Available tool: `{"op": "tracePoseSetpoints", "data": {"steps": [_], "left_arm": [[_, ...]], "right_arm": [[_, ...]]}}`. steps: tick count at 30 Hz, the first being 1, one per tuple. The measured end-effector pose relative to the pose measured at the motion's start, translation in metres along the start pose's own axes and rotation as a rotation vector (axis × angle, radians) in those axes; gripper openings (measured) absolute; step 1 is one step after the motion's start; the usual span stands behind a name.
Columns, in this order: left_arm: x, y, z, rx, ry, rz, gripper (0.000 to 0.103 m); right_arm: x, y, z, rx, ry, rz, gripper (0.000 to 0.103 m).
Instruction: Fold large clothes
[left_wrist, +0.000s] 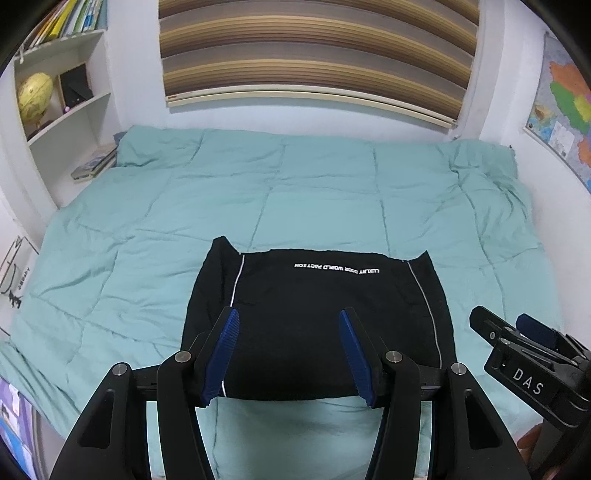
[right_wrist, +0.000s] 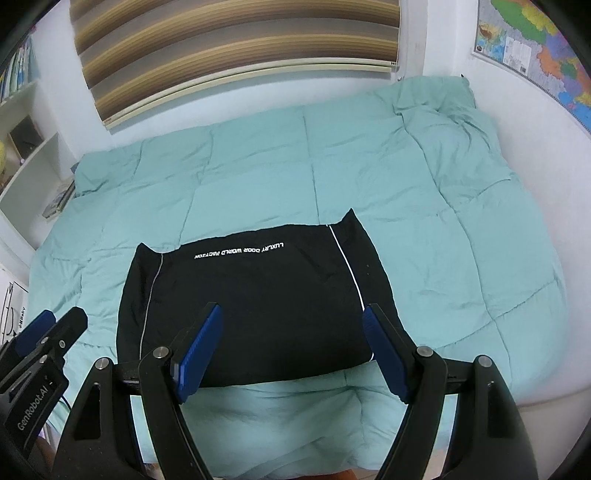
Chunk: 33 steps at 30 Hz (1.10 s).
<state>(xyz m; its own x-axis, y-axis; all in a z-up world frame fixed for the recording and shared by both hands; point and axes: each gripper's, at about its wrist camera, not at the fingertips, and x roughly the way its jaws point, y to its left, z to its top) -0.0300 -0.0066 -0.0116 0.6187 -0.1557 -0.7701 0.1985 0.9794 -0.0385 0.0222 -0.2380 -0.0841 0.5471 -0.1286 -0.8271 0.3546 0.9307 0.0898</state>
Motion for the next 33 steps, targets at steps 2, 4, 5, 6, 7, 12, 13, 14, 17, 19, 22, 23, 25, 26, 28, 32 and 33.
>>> {"op": "tracePoseSetpoints", "data": {"steps": [2,4,5,6,7,12,13,14,17,19,22,23,25,26,28,32,33], "left_arm": [[0.000,-0.002,0.000,0.003,-0.001,0.008,0.058],[0.000,-0.002,0.000,0.000,0.001,0.014,0.058],[0.000,-0.002,0.000,-0.001,0.003,0.016,0.058],[0.001,-0.002,0.000,-0.002,0.004,0.018,0.058],[0.001,-0.002,0.000,-0.004,0.006,0.022,0.058],[0.005,-0.001,0.000,-0.017,0.014,0.040,0.058],[0.006,-0.001,0.000,-0.017,0.017,0.044,0.058],[0.007,-0.002,0.000,-0.017,0.019,0.049,0.058],[0.009,-0.002,-0.001,-0.017,0.025,0.058,0.058],[0.009,-0.003,-0.001,-0.013,0.027,0.063,0.058],[0.010,-0.005,-0.002,-0.010,0.032,0.068,0.058],[0.011,-0.005,-0.003,-0.010,0.034,0.070,0.058],[0.011,-0.005,-0.004,-0.007,0.036,0.076,0.058],[0.010,-0.005,-0.004,-0.005,0.035,0.081,0.058],[0.010,-0.006,-0.004,-0.001,0.032,0.088,0.058],[0.009,-0.005,-0.005,0.000,0.032,0.095,0.058],[0.009,-0.004,-0.006,-0.001,0.034,0.095,0.058]], "right_arm": [[0.002,-0.003,0.001,0.004,0.003,0.007,0.080],[0.004,-0.004,0.002,0.005,0.005,0.010,0.080],[0.005,-0.004,0.002,0.003,0.008,0.010,0.080],[0.006,-0.003,0.002,0.002,0.011,0.012,0.080],[0.007,-0.003,0.002,0.001,0.014,0.014,0.080],[0.015,0.000,0.002,-0.013,0.033,0.028,0.080],[0.016,0.001,0.002,-0.018,0.040,0.033,0.080],[0.018,0.002,0.002,-0.022,0.049,0.040,0.080],[0.021,0.003,0.001,-0.026,0.058,0.048,0.080],[0.022,0.003,0.000,-0.028,0.064,0.049,0.080],[0.025,0.000,0.000,-0.020,0.077,0.053,0.080],[0.026,-0.001,-0.001,-0.017,0.081,0.054,0.080],[0.027,-0.002,-0.002,-0.010,0.088,0.054,0.080],[0.027,-0.003,-0.002,-0.007,0.090,0.055,0.080],[0.026,-0.002,-0.003,-0.004,0.093,0.053,0.080],[0.026,-0.001,-0.004,-0.009,0.097,0.052,0.080],[0.026,-0.001,-0.005,-0.012,0.099,0.052,0.080]]}}
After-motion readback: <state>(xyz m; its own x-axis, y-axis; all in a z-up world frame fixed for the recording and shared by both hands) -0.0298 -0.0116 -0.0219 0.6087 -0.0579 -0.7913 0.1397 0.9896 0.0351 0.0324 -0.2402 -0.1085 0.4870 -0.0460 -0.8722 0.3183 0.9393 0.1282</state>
